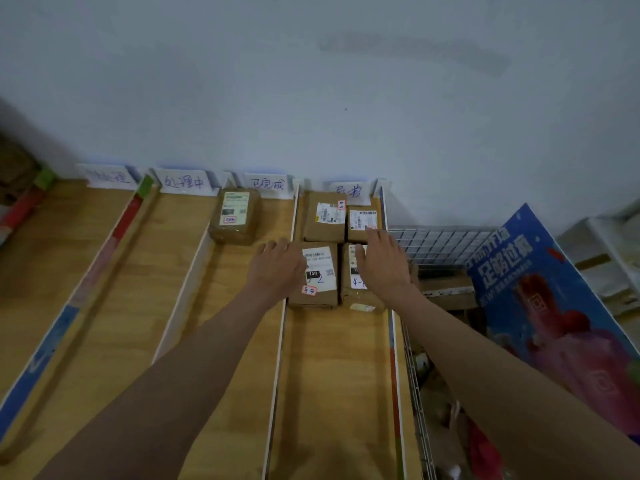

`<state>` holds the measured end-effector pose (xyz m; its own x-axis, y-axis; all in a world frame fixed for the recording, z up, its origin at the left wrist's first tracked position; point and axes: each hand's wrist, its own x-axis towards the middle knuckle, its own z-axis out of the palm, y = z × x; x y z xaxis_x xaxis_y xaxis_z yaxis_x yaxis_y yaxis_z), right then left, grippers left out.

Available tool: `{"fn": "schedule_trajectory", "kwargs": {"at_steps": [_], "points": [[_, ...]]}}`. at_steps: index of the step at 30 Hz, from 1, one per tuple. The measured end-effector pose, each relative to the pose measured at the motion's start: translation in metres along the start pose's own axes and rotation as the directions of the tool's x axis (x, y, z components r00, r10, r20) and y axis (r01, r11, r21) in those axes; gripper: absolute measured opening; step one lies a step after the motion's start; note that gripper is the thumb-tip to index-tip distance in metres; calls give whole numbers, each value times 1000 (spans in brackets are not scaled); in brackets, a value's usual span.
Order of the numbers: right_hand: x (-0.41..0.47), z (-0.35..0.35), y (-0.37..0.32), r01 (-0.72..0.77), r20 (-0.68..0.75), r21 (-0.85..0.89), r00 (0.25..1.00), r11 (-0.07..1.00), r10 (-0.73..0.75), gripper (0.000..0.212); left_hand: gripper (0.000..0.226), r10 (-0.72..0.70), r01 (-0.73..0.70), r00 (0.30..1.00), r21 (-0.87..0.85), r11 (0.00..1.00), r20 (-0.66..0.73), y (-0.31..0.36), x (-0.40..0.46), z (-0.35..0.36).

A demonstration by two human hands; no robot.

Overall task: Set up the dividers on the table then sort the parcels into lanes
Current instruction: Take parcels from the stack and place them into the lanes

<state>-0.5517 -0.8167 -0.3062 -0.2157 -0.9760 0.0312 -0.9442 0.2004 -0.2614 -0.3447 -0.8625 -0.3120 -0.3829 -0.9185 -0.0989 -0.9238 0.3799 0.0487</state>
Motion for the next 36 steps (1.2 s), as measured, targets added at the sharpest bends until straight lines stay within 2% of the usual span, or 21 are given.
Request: {"fn": "schedule_trajectory", "kwargs": {"at_steps": [6,10,14,25,36], "points": [[-24,-22,-81,130,-59,-24,990,991,-132,46,49,-81,82,989,5,997,-122,-65,-56,-37],[-50,-20,-152,218,-43,-27,975,976,-219,62,49,-160,163,974,5,987,-160,-122,-107,-51],[-88,-9,-229,313,-65,-34,947,949,-314,46,49,-250,255,951,4,967,-183,-188,-173,-58],[-188,26,-459,523,-60,-14,850,852,-523,49,50,-467,468,859,-46,882,-207,-370,-364,-79],[-196,50,-637,658,-91,16,751,753,-654,41,47,-593,607,754,-45,793,-284,-522,-437,-110]]}}
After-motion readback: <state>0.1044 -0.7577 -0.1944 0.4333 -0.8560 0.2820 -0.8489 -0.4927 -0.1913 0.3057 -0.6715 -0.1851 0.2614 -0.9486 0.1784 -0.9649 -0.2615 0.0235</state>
